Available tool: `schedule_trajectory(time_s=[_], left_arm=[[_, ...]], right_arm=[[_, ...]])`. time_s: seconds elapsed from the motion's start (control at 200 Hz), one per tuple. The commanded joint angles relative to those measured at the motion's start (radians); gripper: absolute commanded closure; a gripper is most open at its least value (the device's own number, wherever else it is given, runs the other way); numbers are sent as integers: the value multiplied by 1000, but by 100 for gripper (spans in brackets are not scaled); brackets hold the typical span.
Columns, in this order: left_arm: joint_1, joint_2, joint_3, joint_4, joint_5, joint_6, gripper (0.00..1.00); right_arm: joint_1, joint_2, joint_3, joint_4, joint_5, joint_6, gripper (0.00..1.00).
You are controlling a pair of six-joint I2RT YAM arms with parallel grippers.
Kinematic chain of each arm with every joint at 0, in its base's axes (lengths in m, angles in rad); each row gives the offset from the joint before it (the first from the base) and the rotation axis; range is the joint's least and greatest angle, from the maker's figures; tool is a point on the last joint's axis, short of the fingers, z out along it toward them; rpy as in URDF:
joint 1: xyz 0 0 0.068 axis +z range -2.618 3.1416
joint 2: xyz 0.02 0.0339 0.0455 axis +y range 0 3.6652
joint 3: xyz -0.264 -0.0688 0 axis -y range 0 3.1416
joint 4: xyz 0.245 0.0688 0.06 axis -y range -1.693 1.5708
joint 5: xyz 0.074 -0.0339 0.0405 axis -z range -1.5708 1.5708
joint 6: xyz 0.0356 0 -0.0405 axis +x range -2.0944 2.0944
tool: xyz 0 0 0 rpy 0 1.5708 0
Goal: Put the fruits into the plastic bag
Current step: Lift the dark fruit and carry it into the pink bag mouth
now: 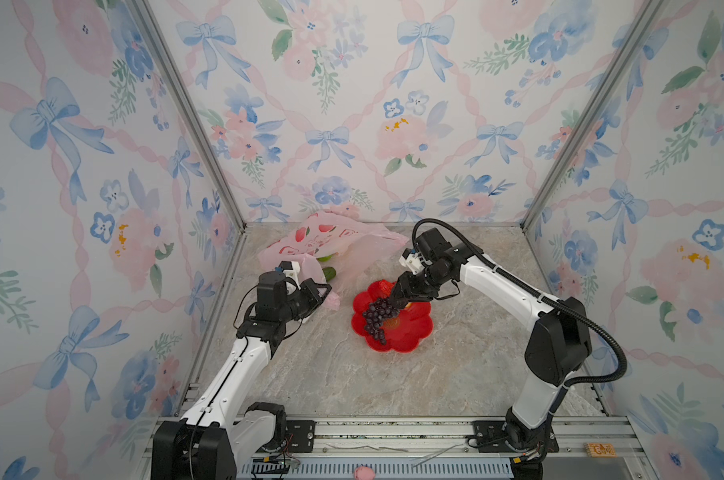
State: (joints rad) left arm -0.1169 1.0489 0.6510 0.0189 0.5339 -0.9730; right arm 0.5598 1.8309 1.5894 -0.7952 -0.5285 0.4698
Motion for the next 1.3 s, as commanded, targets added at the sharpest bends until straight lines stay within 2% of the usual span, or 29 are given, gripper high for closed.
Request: schedule_trajectory(time_s=[0.0,0.165,0.29,0.575,0.78,0.935,1.295], left_arm=[[8,-4,30,-5,33,-3,100],[6,-16,23,-4,44,-10,100],[4,-30,9,-4,53,-16,100],[-14,-44,-8,-14,68,-27,100],[-47,-41,-5,-17,59,-32,100],[-46,-38,10,-28,58,-24,100],[-40,-33,26,-28,67,-26,100]], right_arm=[[28,113,58,298,-224,244,57],[59,292,209,572,-258,462,58],[71,436,343,685,-257,580,58],[122,672,611,766,-200,727,57],[165,799,791,728,-187,767,57],[180,854,843,714,-176,795,56],[189,884,858,717,-183,799,39]])
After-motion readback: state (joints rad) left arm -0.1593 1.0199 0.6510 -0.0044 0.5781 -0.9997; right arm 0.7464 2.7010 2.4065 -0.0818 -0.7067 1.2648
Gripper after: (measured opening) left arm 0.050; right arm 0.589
